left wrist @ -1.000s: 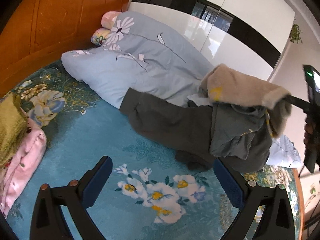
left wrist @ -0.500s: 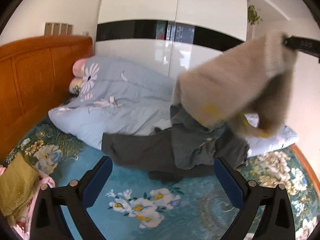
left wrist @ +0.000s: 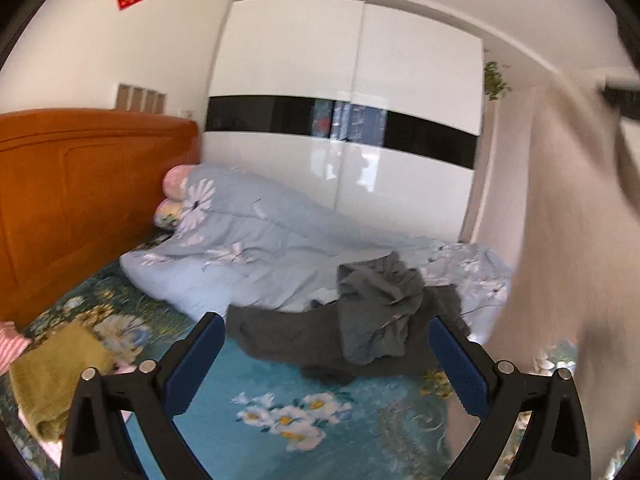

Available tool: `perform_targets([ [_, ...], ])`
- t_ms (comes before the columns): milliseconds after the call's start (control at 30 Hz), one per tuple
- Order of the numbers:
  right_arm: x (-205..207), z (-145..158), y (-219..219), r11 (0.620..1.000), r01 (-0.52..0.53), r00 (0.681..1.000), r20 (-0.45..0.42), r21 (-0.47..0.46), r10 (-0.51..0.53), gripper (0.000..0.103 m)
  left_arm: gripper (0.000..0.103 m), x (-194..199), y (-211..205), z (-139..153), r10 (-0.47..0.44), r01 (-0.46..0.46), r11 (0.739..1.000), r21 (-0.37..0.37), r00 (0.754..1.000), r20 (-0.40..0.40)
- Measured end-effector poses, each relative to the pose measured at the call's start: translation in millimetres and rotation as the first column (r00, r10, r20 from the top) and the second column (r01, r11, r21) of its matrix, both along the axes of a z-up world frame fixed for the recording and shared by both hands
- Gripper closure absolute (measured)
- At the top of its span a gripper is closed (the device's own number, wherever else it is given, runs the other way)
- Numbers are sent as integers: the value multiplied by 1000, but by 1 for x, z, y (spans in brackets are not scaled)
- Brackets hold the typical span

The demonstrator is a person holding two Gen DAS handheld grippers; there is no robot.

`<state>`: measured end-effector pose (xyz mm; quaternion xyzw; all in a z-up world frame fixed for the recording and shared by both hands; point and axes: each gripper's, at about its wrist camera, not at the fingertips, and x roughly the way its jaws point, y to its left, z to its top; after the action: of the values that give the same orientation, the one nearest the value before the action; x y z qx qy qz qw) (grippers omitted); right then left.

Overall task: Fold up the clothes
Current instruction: 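Pull the beige sweater off the pile onto the blanket with the right gripper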

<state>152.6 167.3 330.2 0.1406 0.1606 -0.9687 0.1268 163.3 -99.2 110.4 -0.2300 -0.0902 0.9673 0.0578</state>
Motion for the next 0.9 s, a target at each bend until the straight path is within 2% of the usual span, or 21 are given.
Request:
perform_targets([
  [67,-24,-34,-14,998,-37,993,116,44,31,91,0,9,-9,-2,17,-17,1000,4,1000,14],
  [133,-60,-110,-35,995,-73,955,293,69,50,91,0,17,-19,-4,33,-34,999,9,999,27],
  [167,-77,-148,-45,993,-92,924,378,78,56,91,0,20,-23,-12,41,-43,998,40,998,56],
  [233,-112,-224,-66,987,-129,843,534,95,59,91,0,25,-29,-34,37,-50,994,100,991,130],
  [300,-135,-297,-84,983,-130,772,635,130,18,91,0,21,-25,-58,36,-53,996,72,975,219],
  [400,-173,-386,-111,986,-87,689,723,141,-43,91,0,8,-11,-93,18,-38,998,52,940,340],
  [500,-209,-414,-119,994,9,639,764,111,-91,91,0,-12,11,-121,-13,-20,997,75,910,415],
  [567,-228,-424,-116,994,35,614,782,105,-105,91,0,-26,32,-138,-29,7,999,51,887,460],
  [667,-240,-435,-114,997,31,567,820,71,-76,90,0,-42,70,-163,-63,68,998,11,854,517],
  [733,-242,-437,-110,999,5,558,829,52,-46,89,0,-50,85,-170,-74,95,995,-12,843,533],
  [767,-240,-432,-106,999,-13,559,829,37,-24,82,0,-53,90,-173,-74,102,995,-23,841,536],
  [867,-232,-411,-83,1000,-25,574,819,-10,22,54,0,-60,108,-181,-69,120,991,-56,832,551],
  [900,-230,-403,-75,999,-27,580,814,-29,39,53,0,-62,114,-183,-73,130,990,-64,828,556],
])
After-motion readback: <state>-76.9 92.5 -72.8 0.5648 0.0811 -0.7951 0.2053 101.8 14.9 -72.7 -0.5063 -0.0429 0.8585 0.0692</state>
